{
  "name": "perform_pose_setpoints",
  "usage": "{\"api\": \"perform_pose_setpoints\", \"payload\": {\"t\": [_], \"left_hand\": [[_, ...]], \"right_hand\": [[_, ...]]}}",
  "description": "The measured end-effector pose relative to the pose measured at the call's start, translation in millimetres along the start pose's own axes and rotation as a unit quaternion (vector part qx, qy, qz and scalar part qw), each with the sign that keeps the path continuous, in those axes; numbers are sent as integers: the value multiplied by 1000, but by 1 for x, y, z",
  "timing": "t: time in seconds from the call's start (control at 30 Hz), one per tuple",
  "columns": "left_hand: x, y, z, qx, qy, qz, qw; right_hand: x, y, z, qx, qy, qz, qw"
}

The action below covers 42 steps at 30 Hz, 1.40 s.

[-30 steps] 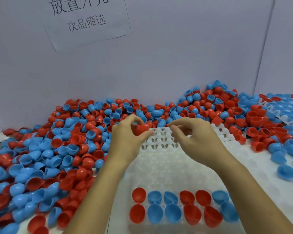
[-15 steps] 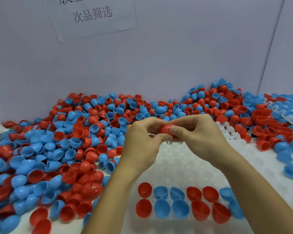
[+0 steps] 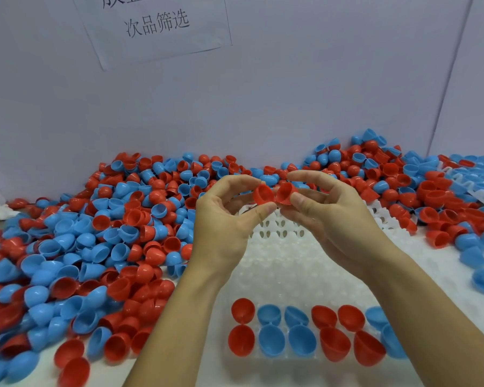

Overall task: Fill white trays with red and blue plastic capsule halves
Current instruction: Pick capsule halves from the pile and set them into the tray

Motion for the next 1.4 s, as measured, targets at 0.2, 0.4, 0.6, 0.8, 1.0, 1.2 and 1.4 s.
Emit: {"api": "perform_pose_setpoints", "payload": {"t": [0.2, 0.4, 0.6, 0.8, 1.0, 1.2, 1.4], "left_hand": [[-5, -3, 2, 1, 18, -19, 1000], [-3, -1, 5, -14, 22, -12, 1000], [1, -1, 3, 10, -64, 8, 998], [10, 2, 6, -17, -64, 63, 996], [15, 5, 13, -69, -6, 75, 995], [17, 7, 21, -91, 11, 86, 992], [20, 10, 27, -121, 20, 90, 988]], "right_hand": [[-2, 1, -1, -3, 100, 28, 995], [-3, 3, 4, -48, 234, -12, 971], [-4, 2, 7, -75, 328, -34, 941], [-14, 4, 13, -135, 406, -64, 902], [-10, 13, 23, -183, 458, 8, 870], [-10, 23, 24, -131, 480, 93, 862], [-5, 24, 28, -109, 483, 114, 861]]}}
Point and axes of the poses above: each hand's wrist, its own y-axis away from the middle knuckle, its own x-axis out of the palm, z = x × y, the point moved 6 cm from there along -y, towards the middle knuckle, and after that the axes turned 14 degrees about y, right-handed, at the moved point
